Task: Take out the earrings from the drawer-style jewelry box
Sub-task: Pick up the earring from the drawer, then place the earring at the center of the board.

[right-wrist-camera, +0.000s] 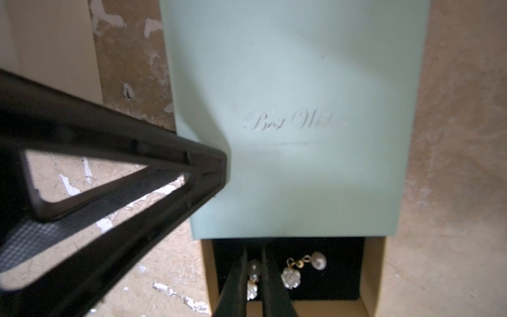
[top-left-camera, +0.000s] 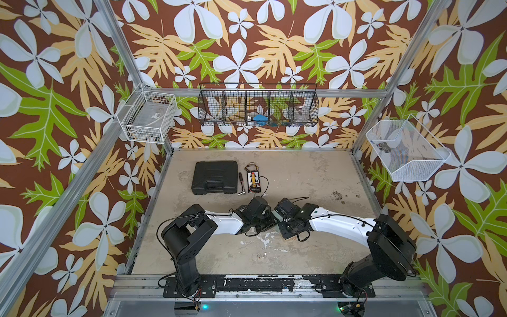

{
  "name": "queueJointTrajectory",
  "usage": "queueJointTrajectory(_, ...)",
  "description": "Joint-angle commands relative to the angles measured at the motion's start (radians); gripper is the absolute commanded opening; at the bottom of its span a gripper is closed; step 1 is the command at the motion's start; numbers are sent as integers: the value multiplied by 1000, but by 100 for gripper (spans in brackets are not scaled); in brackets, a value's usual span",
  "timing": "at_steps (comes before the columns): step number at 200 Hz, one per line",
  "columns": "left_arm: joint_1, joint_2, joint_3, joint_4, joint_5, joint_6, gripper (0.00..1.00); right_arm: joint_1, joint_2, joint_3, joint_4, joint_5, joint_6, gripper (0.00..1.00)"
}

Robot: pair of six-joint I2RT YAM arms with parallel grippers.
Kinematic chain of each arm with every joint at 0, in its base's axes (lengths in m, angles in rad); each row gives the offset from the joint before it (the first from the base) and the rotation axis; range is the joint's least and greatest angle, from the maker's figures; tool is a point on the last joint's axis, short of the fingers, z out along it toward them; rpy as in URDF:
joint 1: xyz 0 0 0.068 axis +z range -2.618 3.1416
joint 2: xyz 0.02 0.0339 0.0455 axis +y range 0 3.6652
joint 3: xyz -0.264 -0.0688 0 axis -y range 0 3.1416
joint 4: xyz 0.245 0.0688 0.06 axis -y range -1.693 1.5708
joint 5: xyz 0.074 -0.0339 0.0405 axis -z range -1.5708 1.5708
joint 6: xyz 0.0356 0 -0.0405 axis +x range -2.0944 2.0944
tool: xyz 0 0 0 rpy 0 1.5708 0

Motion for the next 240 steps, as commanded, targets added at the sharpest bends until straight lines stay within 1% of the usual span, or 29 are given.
queueJointTrajectory(1, 0, 5, -6, -36, -10, 8, 31, 5, -11, 13, -25, 13, 7, 13)
queueJointTrajectory(67, 0, 5, -6, -36, -13, 8, 31, 19, -66, 43, -104, 41, 1, 12)
queueJointTrajectory(103, 1, 6, -2, -36, -13, 7, 31, 67, -134, 34, -173, 51, 24, 12)
queueJointTrajectory(128, 1, 7, 1, -36, -12, 7, 31, 113, -200, -22, -208, 42, 63, 13)
queueJointTrajectory(159, 1, 6, 3, -36, -12, 10, 31, 154, -250, -121, -198, 5, 109, 12)
queueJointTrajectory(192, 1, 5, 1, -38, -12, 10, 31, 189, -252, -179, -166, -24, 138, 13)
queueJointTrajectory(240, 0, 3, 1, -37, -12, 10, 31, 191, -204, -206, -115, -48, 130, 13)
